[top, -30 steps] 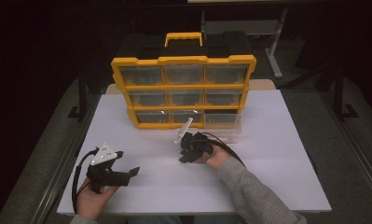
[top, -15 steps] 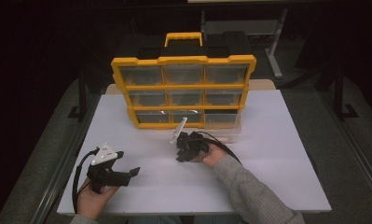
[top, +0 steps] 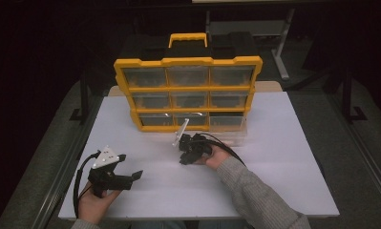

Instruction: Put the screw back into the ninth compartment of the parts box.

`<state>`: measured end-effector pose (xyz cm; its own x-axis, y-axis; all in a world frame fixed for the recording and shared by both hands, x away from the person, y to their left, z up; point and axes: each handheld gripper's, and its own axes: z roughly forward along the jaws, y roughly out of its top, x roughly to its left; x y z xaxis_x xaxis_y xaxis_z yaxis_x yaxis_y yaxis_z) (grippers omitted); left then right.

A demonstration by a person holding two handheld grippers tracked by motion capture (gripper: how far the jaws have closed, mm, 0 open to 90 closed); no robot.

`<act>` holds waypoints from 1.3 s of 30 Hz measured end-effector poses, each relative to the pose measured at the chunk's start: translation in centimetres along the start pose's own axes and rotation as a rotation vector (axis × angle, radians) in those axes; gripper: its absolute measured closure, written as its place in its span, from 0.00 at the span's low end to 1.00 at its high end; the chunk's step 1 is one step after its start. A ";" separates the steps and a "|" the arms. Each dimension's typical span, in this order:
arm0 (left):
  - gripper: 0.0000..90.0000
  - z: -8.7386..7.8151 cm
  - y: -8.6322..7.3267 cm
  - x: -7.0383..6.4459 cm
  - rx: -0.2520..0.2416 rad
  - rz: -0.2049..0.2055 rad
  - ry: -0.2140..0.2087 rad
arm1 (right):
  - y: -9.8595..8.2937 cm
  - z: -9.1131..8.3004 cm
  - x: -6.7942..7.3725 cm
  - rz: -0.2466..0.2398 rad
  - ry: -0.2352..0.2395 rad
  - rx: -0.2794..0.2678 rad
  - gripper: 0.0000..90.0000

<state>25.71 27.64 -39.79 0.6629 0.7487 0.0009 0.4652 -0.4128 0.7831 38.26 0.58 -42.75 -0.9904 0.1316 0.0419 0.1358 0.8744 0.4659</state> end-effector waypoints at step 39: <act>0.16 0.0 0.0 0.0 -0.003 -0.001 0.002 | -1.2 -3.9 -1.2 0.128 0.103 -0.068 0.97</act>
<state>25.72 27.60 -39.78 0.6610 0.7504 0.0010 0.4647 -0.4104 0.7846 39.20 -2.44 -39.92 -0.9628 0.1885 0.1935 0.2629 0.8193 0.5096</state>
